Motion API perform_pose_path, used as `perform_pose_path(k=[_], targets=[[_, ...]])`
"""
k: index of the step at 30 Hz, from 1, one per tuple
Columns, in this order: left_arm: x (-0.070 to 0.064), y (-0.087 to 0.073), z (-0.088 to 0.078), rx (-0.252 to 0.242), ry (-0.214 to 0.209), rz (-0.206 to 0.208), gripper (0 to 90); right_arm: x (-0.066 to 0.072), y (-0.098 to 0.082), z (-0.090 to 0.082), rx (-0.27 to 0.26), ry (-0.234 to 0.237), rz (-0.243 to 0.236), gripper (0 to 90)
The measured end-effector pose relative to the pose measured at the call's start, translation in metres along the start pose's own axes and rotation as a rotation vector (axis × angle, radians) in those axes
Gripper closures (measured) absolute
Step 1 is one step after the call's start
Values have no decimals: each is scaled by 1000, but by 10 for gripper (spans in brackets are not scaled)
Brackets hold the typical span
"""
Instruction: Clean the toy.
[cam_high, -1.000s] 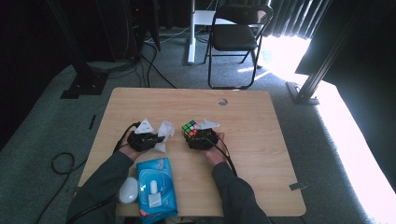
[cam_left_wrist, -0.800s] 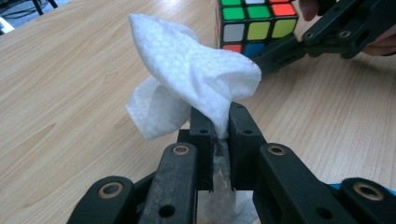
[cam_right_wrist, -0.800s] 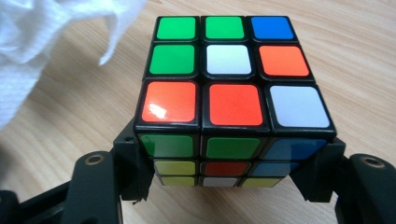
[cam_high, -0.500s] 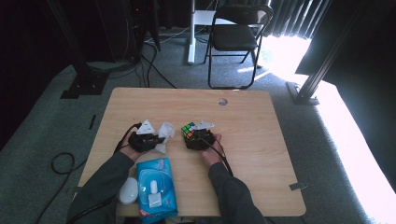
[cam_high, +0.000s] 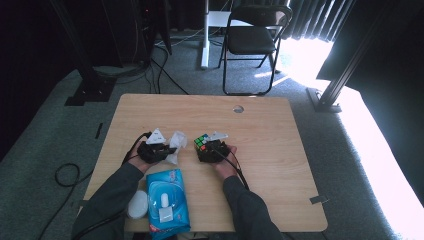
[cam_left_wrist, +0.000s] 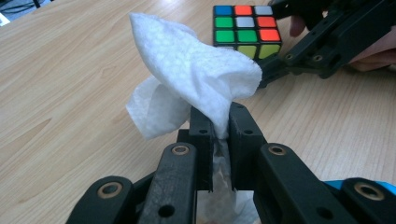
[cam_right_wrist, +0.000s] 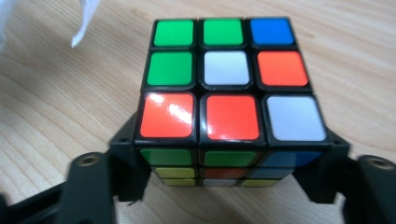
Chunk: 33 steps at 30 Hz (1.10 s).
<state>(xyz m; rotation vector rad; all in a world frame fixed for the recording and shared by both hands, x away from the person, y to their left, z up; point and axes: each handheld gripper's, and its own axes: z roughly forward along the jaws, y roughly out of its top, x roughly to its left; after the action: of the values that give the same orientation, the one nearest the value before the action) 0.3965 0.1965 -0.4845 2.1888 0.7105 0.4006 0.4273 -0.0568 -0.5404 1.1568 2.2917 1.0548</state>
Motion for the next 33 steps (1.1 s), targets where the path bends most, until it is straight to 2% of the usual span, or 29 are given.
perform_pose_path(k=[6, 9, 12, 14, 17, 21, 29, 33], targets=[[0, 0, -1, -2, -2, -2, 815, -3, 9, -19, -55, 5, 11, 266], [0, 0, 0, 0, -2, -2, 813, -8, 14, -29, -97, 22, 18, 270], [0, 0, 1, 4, -4, 0, 810, -13, 19, -38, -144, 31, 33, 293], [0, 0, 1, 4, -4, -1, 810, -17, 22, -42, -157, 16, 46, 347], [0, 0, 1, 4, -6, -2, 809, -23, 25, -41, -137, -23, 64, 421], [0, 0, 1, 5, -8, 2, 807, -27, 24, -36, -102, -57, 69, 450], [0, 0, 1, 3, -9, -1, 806, -24, 20, -36, -93, -51, 102, 431], [-1, 1, 1, 4, -9, 2, 804, -20, 19, -38, -89, -35, 103, 413]])
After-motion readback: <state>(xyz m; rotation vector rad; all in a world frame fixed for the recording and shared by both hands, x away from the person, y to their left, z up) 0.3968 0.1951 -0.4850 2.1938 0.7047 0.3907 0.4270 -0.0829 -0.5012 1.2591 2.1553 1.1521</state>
